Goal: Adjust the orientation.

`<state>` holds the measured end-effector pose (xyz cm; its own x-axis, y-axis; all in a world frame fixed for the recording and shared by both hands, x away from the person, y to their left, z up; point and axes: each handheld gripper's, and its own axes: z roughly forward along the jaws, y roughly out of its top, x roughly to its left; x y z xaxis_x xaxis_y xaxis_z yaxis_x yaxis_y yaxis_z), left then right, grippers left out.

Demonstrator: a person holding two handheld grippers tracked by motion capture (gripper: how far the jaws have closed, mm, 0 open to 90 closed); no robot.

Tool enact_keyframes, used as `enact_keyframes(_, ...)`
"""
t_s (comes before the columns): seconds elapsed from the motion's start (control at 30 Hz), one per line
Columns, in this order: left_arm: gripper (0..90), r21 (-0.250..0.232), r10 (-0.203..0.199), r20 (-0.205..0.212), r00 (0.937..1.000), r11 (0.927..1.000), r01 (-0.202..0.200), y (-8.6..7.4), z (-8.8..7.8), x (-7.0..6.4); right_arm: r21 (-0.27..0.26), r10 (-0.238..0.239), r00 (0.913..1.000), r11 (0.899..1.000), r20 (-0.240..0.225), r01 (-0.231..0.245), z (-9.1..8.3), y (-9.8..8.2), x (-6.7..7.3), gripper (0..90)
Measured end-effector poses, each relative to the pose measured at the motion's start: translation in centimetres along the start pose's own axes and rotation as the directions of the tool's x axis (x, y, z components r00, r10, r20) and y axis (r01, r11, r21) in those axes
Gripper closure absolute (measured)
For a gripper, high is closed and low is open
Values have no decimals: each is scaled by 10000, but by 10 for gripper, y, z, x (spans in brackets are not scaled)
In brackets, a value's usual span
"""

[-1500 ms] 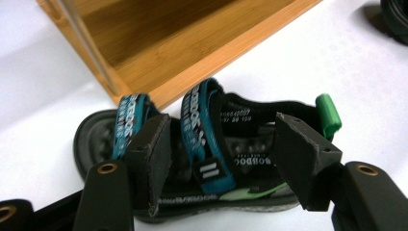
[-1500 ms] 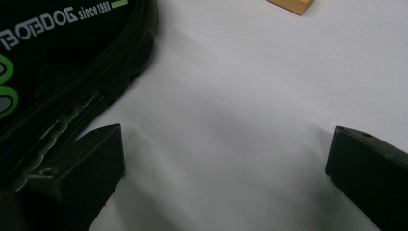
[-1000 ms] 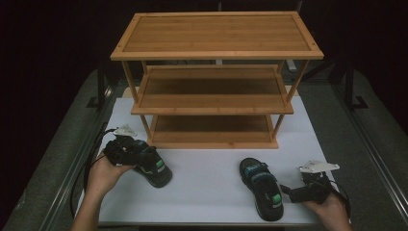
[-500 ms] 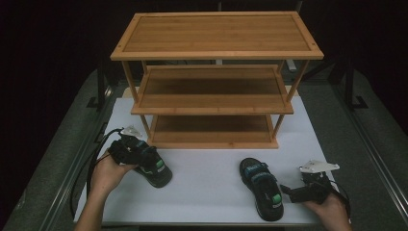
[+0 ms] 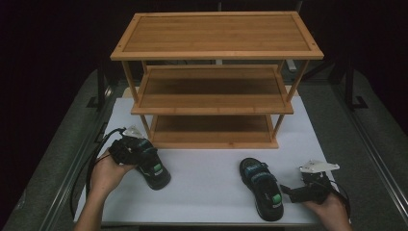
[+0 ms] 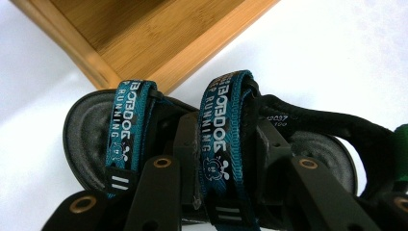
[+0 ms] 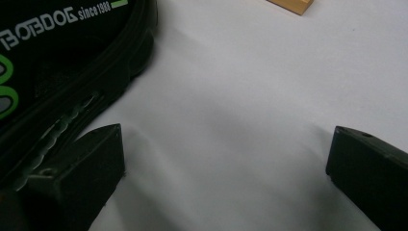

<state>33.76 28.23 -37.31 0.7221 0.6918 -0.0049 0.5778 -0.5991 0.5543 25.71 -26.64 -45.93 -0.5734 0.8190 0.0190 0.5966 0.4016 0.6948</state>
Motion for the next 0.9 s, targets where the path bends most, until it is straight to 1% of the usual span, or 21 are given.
enact_keyframes(0.1, 681, -78, 74, 108, 9999, 9999, -73, 1, -1, -2, -1, 0, 10000, 10000, 0, 0, 0, 0, 0, 0)
enact_keyframes(0.2, 682, -213, 176, 326, 9993, 9996, -169, 3, -4, -4, 2, 7, 10000, 10000, -1, -7, 0, 0, 0, 0)
enact_keyframes(0.23, 682, -242, 231, 383, 9990, 9995, -222, 4, -5, -5, 2, 7, 10000, 10000, -1, -7, 0, 0, 0, 0)
enact_keyframes(0.27, 682, -289, 392, 536, 9978, 9989, -376, 7, -7, -7, 4, 11, 10000, 10000, -1, -11, 0, 0, 0, 0)
enact_keyframes(0.3, 682, -289, 392, 536, 9978, 9989, -376, 7, -7, -7, 4, 11, 10000, 10000, -1, -11, 0, 0, 0, 0)
enact_keyframes(0.33, 682, -355, 437, 624, 9971, 9985, -415, 8, -9, -10, 4, 11, 10000, 10000, -1, -11, 0, 0, 0, 0)
enact_keyframes(0.5, 684, -413, 838, 972, 9917, 9959, -801, 15, -12, -17, -2, -12, 10000, 10000, 1, 12, 0, 0, 0, 0)
enact_keyframes(0.57, 684, -394, 987, 1017, 9899, 9947, -952, 18, -12, -20, -5, -17, 10000, 10000, 2, 17, 0, 0, 0, 0)
enact_keyframes(0.63, 685, -425, 1002, 1068, 9892, 9945, -961, 21, -12, -21, -3, -13, 10000, 10000, 4, 13, 0, 0, 0, 0)
enact_keyframes(0.67, 685, -410, 1125, 1073, 9878, 9932, -1087, 24, -13, -23, -9, -19, 10000, 10000, 3, 19, 0, 0, 0, 0)
enact_keyframes(0.7, 685, -410, 1125, 1073, 9878, 9932, -1087, 24, -13, -23, -9, -19, 10000, 10000, 3, 19, 0, 0, 0, 0)
enact_keyframes(0.8, 686, -478, 1344, 1205, 9836, 9904, -1294, 32, -13, -26, 0, -16, 10000, 10000, 5, 16, 0, 0, 0, 0)
enact_keyframes(0.83, 686, -478, 1344, 1205, 9836, 9904, -1294, 32, -13, -26, 0, -16, 10000, 10000, 5, 16, 0, 0, 0, 0)
enact_keyframes(0.9, 686, -549, 1593, 1356, 9779, 9867, -1531, 37, -13, -29, 4, -14, 10000, 10000, 6, 14, 0, 0, 0, 0)
